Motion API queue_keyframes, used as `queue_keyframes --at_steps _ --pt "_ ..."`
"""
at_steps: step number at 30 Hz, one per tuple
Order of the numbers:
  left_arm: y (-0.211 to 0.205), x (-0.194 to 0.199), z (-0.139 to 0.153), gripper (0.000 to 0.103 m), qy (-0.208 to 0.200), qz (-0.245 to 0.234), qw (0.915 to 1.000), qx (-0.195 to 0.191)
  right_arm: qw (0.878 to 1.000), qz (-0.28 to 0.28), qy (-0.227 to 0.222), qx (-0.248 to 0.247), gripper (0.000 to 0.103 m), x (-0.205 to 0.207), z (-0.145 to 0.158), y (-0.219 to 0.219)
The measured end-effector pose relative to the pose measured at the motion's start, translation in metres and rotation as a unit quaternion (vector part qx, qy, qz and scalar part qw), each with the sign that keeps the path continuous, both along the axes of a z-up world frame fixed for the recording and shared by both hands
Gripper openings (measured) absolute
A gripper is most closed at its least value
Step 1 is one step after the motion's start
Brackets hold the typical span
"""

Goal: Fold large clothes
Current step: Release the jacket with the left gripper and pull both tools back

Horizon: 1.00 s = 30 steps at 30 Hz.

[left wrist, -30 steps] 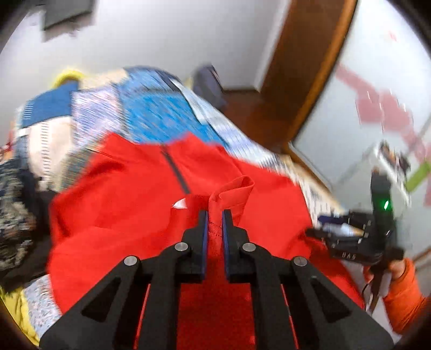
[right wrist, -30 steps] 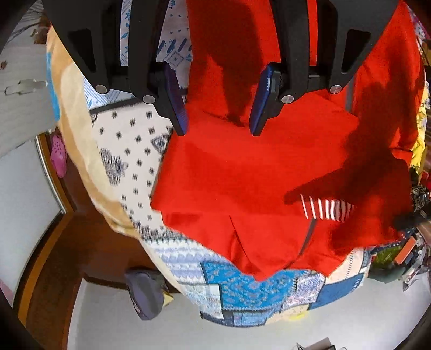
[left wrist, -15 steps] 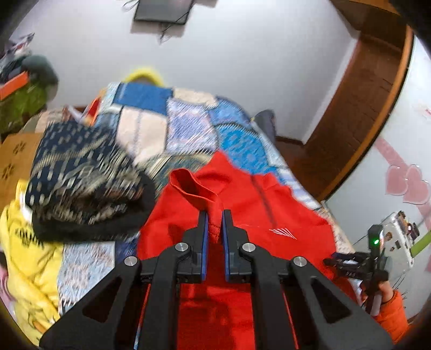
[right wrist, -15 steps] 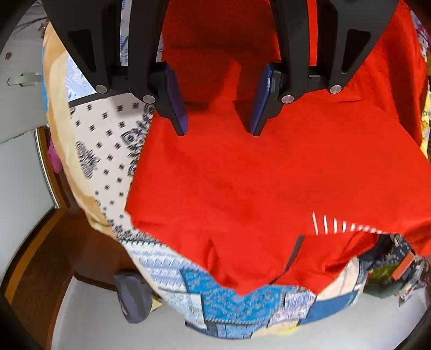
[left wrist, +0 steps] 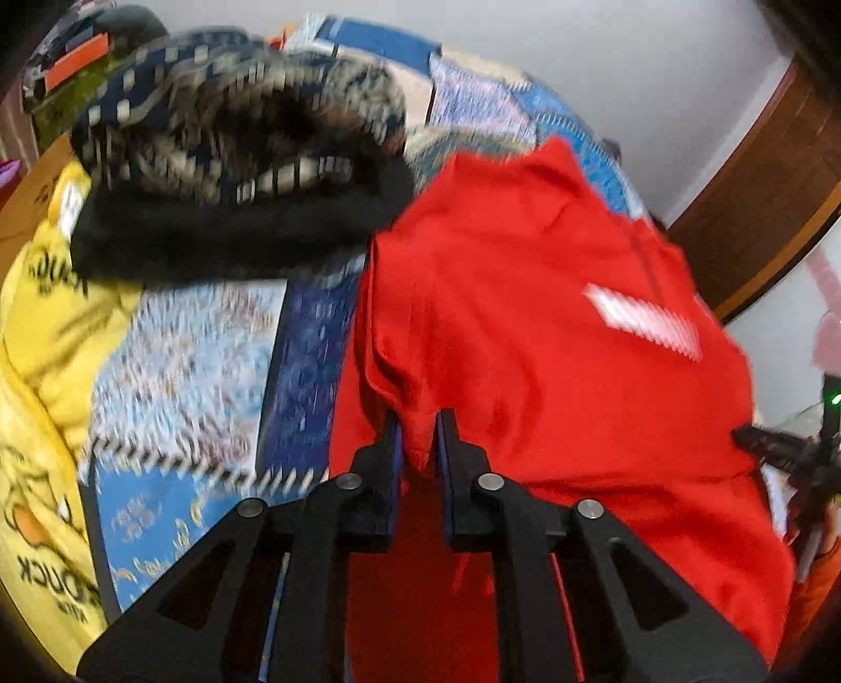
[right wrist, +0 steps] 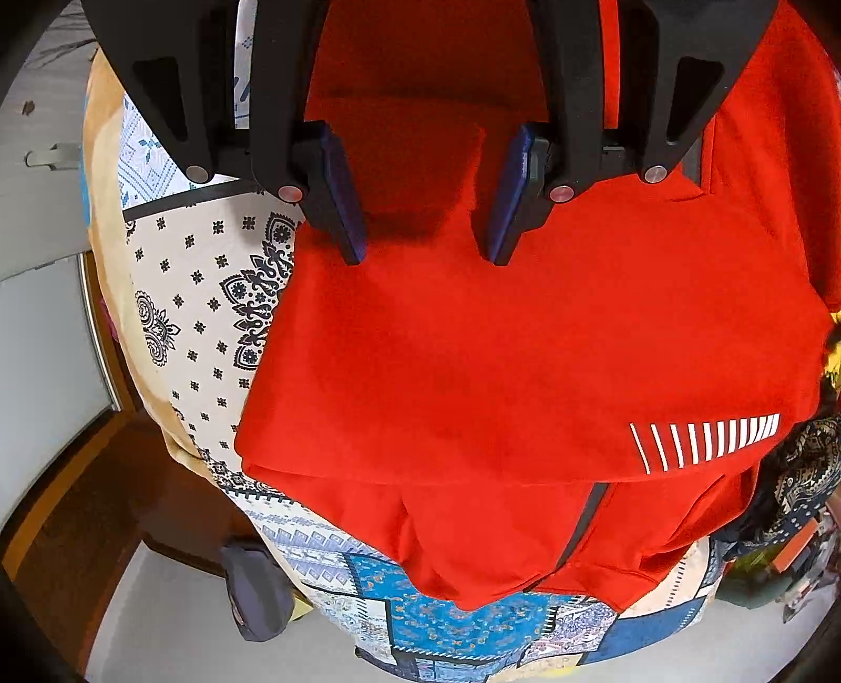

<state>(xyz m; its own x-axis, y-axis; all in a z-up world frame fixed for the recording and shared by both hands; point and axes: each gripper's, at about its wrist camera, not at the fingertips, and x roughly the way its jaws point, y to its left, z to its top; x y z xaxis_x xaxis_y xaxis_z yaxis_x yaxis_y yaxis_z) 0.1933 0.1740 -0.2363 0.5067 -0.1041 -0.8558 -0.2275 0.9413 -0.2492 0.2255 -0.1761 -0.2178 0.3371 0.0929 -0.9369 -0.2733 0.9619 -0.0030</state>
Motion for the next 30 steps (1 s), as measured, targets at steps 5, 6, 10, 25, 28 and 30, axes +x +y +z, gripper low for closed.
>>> queue_keyframes --at_steps 5,6,10,25,28,30 --pt "0.0 -0.005 -0.002 0.019 0.017 0.001 0.9996 0.021 1.0 0.007 -0.002 -0.005 0.044 0.005 0.004 0.003" --pt "0.002 -0.005 0.004 0.019 0.015 0.001 0.9995 0.027 1.0 0.008 -0.005 -0.005 0.044 0.006 0.007 0.004" --pt "0.004 -0.004 0.037 0.026 -0.014 0.0 0.9974 0.071 1.0 0.013 -0.026 -0.004 0.044 0.012 0.022 0.007" --pt "-0.033 0.127 0.108 0.057 -0.096 -0.082 0.9894 0.072 0.993 0.025 -0.108 0.048 0.044 0.094 0.09 0.031" --pt "-0.042 0.164 0.103 0.057 -0.084 -0.096 0.9891 0.073 0.992 0.025 -0.11 0.065 0.044 0.117 0.091 0.041" --pt "-0.048 0.183 0.097 0.057 -0.074 -0.108 0.9885 0.075 0.991 0.027 -0.103 0.08 0.045 0.132 0.087 0.045"
